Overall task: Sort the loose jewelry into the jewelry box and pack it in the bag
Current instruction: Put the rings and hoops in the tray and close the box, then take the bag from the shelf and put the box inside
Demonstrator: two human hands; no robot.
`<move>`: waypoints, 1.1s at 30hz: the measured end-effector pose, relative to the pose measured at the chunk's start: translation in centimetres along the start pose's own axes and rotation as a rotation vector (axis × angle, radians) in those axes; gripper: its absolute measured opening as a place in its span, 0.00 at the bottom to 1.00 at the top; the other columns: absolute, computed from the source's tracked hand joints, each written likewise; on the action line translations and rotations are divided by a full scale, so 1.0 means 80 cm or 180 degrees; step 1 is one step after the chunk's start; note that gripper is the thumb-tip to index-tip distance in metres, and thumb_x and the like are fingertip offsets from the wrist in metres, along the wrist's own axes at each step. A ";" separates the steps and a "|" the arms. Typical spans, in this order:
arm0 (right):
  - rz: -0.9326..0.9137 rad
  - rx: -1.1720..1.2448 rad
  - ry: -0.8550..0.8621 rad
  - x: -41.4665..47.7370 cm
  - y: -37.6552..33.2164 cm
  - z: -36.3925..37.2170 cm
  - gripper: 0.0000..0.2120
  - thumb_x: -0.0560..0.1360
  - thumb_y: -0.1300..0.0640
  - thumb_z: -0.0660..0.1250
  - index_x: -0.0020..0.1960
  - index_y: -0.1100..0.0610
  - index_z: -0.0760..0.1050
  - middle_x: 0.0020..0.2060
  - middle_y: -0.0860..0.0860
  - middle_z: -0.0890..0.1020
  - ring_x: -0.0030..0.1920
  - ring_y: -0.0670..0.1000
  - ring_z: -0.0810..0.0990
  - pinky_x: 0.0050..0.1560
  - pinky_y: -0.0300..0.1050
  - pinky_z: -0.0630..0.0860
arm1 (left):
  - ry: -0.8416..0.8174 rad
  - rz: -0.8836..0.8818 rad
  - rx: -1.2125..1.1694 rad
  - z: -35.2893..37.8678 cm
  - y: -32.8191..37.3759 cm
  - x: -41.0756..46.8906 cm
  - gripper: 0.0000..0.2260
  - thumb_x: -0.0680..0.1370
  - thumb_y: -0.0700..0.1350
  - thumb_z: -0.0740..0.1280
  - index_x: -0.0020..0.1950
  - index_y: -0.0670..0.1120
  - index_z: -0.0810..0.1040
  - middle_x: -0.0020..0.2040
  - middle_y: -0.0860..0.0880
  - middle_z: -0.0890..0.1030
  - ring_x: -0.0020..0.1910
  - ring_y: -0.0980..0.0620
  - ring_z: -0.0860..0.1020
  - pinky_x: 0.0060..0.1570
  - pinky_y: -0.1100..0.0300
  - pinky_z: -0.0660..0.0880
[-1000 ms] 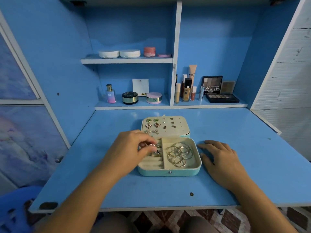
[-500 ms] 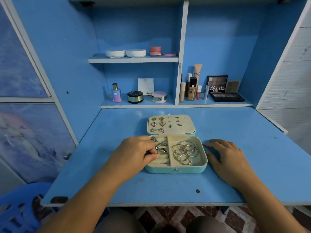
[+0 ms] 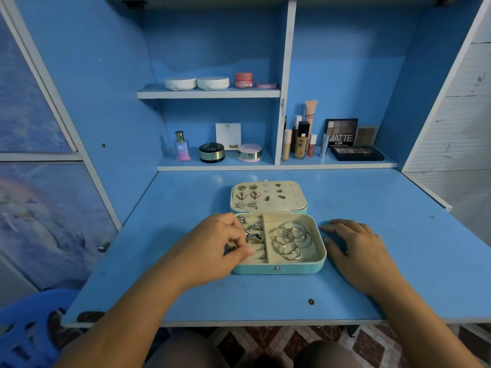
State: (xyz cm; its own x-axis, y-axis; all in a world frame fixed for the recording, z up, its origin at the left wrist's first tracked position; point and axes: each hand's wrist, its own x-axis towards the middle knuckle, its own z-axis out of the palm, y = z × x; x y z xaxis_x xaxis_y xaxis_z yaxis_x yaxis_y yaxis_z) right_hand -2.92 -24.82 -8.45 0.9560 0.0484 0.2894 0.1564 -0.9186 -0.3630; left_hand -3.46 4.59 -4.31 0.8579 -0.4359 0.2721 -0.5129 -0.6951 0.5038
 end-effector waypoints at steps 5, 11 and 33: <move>0.0192 0.0770 -0.0238 0.012 -0.004 -0.004 0.15 0.79 0.48 0.58 0.63 0.47 0.75 0.52 0.42 0.78 0.56 0.49 0.71 0.54 0.43 0.69 | 0.1199 -0.1143 -0.0959 0.014 -0.013 0.029 0.03 0.79 0.45 0.67 0.50 0.49 0.80 0.46 0.56 0.78 0.42 0.62 0.77 0.41 0.73 0.69; 0.0888 0.1796 -0.0739 0.058 -0.035 -0.022 0.17 0.81 0.47 0.56 0.66 0.51 0.74 0.61 0.46 0.78 0.58 0.45 0.72 0.57 0.39 0.64 | 0.0949 -0.2171 -0.1326 0.017 -0.044 0.069 0.11 0.78 0.52 0.69 0.54 0.47 0.84 0.48 0.52 0.85 0.50 0.52 0.81 0.54 0.57 0.76; 0.0200 0.2924 -0.0237 0.037 -0.031 -0.021 0.15 0.74 0.68 0.67 0.53 0.50 0.78 0.49 0.51 0.83 0.51 0.56 0.80 0.53 0.44 0.79 | 0.1027 -0.0446 -0.1723 -0.001 -0.044 0.024 0.21 0.74 0.29 0.70 0.53 0.57 0.82 0.52 0.56 0.82 0.53 0.59 0.82 0.55 0.65 0.77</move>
State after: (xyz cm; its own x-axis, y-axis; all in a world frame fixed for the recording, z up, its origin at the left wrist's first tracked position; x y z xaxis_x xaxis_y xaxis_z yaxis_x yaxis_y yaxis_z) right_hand -0.88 -23.04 -5.17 0.9779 0.0631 0.1992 0.2087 -0.2500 -0.9455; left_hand 0.01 6.26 -5.55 0.9249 -0.1095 0.3641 -0.3798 -0.3094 0.8718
